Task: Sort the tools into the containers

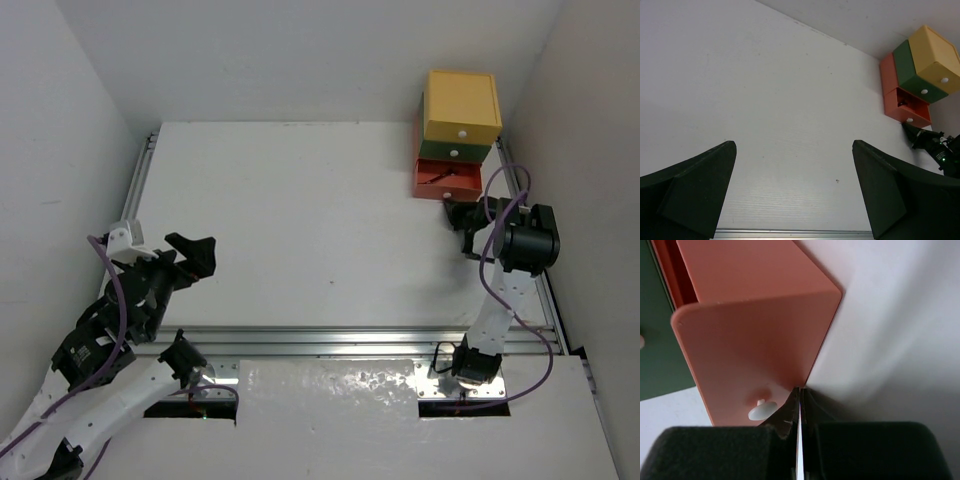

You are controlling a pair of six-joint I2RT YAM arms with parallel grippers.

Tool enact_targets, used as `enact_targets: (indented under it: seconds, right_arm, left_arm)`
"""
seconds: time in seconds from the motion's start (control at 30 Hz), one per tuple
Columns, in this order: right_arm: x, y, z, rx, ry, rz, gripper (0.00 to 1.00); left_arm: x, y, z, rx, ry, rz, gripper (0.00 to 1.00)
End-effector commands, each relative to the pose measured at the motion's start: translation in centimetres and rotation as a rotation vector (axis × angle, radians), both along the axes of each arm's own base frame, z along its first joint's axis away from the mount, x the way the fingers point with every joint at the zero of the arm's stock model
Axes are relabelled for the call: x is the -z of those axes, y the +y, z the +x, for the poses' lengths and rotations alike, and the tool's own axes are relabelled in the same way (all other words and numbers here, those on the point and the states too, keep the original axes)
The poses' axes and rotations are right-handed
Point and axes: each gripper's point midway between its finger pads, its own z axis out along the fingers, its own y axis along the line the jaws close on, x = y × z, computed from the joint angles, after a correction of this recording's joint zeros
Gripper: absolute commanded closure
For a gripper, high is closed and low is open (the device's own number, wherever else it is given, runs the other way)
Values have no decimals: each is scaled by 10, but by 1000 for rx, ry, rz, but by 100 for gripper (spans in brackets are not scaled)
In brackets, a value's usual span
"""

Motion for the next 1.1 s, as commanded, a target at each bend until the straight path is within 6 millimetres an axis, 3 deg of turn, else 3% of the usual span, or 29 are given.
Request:
enact_targets:
  seconds: [0.0,0.2,0.4,0.47,0.67,0.77,0.83,0.87,0.9,0.93,0.97,1.0,1.03,1.07]
  right_arm:
    - [-42,-6,35,-49,-196,-72,100]
    - [-52,-20,71,-67,-205,-126,100]
    - [-42,-32,99,-118,-179,-149,99]
    - [-30,-35,103,-131,-156,-147,99]
    - [-33,-36,106,-165,-203,-158,99]
    - [-49,-25,93,-186,-251,-160,99]
    - [-68,-7,78,-240,-279,-173,95]
    - [-57,4,60,-256,-243,-166,91]
    - [-85,16,54,-275,-285,-207,84]
    - [-89,23,44,-289,-279,-221,70]
    - [-76,40,20,-322,-236,-220,64]
    - [-105,47,10,-335,-286,-270,59]
    - [-109,52,-5,-339,-285,-282,53]
    - [-91,62,-35,-352,-233,-271,51]
  left_arm:
    - [-3,-6,5,13,-6,6,0]
    - [-2,-7,6,14,-1,12,0]
    - [2,-11,9,22,16,29,0]
    - [2,-11,10,23,19,34,0]
    - [4,-13,13,26,29,47,0]
    - [5,-14,13,28,34,49,0]
    - [4,-14,13,30,30,46,0]
    - [4,-14,13,30,30,46,0]
    - [4,-13,12,27,27,46,0]
    - [4,-13,12,26,27,45,0]
    - [4,-13,13,23,28,47,0]
    - [4,-13,13,23,30,48,0]
    - [5,-13,14,18,34,49,0]
    - [5,-13,15,15,39,53,0]
